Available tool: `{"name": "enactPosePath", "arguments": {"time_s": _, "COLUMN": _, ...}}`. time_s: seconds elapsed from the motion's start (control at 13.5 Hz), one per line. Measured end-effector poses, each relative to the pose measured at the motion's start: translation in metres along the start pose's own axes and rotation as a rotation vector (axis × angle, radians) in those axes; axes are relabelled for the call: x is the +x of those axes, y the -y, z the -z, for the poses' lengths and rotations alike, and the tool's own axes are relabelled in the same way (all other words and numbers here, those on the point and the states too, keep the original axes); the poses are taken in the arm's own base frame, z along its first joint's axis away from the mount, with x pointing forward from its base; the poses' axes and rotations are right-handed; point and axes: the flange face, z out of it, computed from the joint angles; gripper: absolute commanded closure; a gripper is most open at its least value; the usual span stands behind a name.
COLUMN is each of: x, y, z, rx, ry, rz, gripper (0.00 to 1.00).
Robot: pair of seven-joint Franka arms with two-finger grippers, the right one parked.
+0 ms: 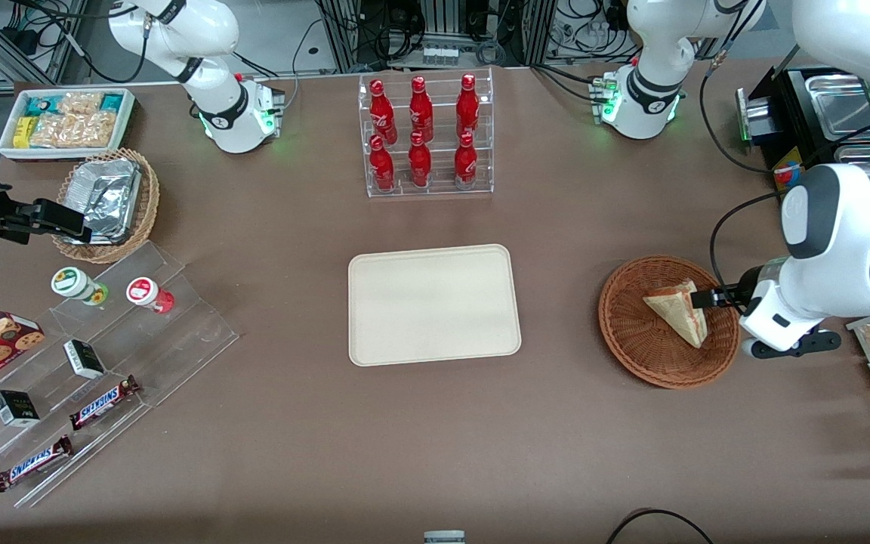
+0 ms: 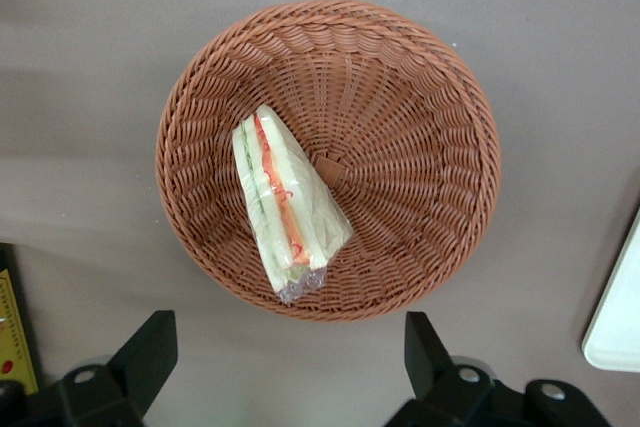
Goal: Place sandwich from basket to tray
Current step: 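Move the left gripper over the wrapped sandwich in the wicker basket, then lower the open left gripper around the sandwich and close it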
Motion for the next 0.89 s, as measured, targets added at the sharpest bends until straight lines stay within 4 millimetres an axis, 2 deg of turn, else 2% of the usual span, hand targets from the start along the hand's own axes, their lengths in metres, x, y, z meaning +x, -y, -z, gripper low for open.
{"name": "enactPosePath", "arguments": {"time_s": 0.22, "x": 0.001, "y": 0.0, "z": -0.015, "rx": -0.008, "ry": -0.02, "rz": 0.061, "gripper": 0.0}}
{"name": "enactPosePath", "arguments": {"time_s": 0.44, "x": -0.004, "y": 0.001, "z": -0.016, "rx": -0.017, "ry": -0.041, "rz": 0.135, "gripper": 0.0}}
{"name": "enactPosePath", "arguments": {"time_s": 0.89, "x": -0.035, "y": 0.028, "z": -0.046, "rx": -0.06, "ry": -0.143, "rz": 0.216, "gripper": 0.0}}
